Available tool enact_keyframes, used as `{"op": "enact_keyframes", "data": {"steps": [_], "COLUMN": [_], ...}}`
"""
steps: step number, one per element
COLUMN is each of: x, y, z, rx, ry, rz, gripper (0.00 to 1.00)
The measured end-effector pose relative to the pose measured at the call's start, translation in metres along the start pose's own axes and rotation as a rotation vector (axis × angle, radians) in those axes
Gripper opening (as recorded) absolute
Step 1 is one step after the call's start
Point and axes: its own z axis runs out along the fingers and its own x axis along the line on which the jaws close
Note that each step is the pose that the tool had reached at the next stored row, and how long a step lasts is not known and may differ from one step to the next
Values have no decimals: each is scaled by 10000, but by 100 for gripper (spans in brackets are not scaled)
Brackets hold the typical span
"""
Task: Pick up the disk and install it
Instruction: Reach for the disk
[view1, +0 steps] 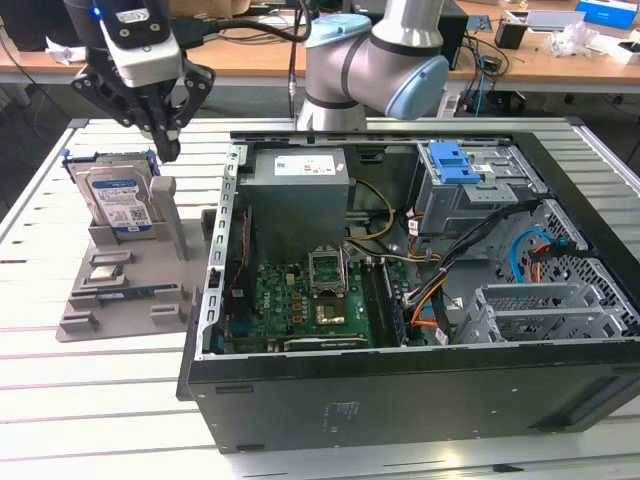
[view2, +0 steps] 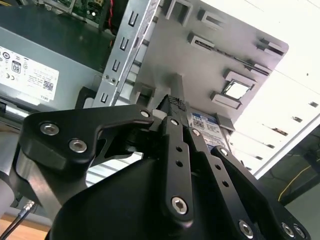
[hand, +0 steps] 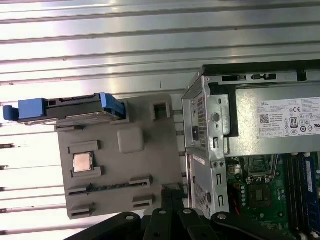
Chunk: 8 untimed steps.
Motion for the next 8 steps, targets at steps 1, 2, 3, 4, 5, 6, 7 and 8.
{"op": "enact_keyframes", "data": {"steps": [1, 2, 3, 4, 5, 6, 7, 8], "x": [21, 49, 71, 95, 120, 159, 186, 209], "y": [0, 1, 4, 7, 12, 23, 31, 43], "z": [0, 0, -1, -1, -1, -2, -1, -1], "rx": [0, -1, -1, 0, 0, 2, 3, 3], "ry": [0, -1, -1, 0, 0, 0, -1, -2], "rz": [0, 1, 1, -1, -1, -1, 0, 1], "gripper": [11, 11, 11, 11, 11, 11, 11, 11]}}
